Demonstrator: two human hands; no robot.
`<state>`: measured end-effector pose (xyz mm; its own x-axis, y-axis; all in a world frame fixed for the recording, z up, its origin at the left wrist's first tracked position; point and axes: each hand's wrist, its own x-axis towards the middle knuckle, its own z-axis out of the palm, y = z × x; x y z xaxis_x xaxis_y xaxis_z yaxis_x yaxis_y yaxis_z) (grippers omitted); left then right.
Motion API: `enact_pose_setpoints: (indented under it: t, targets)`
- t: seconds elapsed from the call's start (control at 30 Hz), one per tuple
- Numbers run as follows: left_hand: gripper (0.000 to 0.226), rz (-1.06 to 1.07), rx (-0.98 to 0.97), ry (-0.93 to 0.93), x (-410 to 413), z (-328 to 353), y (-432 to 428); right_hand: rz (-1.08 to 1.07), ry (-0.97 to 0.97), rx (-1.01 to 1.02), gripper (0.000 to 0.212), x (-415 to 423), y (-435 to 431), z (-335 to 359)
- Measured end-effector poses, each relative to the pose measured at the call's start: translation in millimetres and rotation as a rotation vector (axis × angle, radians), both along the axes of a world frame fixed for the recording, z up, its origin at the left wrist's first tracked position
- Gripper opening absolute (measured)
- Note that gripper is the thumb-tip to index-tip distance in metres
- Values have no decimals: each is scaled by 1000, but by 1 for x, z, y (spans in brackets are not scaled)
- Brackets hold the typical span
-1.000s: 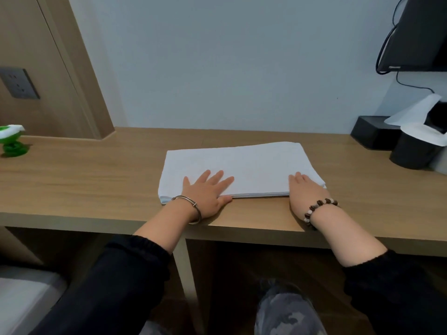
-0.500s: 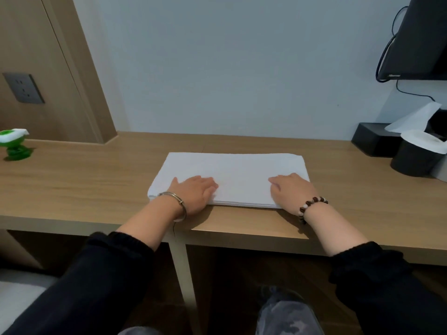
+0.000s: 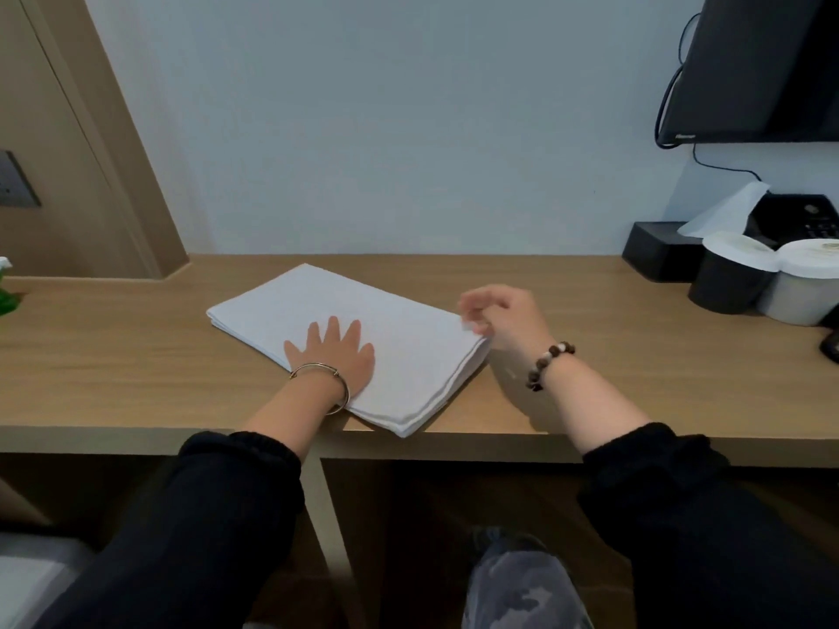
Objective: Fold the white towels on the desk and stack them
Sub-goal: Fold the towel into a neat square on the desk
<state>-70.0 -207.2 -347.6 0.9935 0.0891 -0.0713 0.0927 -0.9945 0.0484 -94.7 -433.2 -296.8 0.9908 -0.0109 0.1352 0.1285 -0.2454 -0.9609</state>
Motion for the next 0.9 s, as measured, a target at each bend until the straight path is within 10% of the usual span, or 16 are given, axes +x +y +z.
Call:
enact_pose_setpoints:
  t: [0.17,0.67,0.9]
  targets:
    - [55,11,5,-6,3,-2,-2,127,123,-497,43,17,-50,-19]
    - [55,-5,25,-30,1,-3,0,42,-21,-771,13,33,-48,-36]
    - [55,6,34,-41,2,-5,-1,143,389,-780,61,52,-28,0]
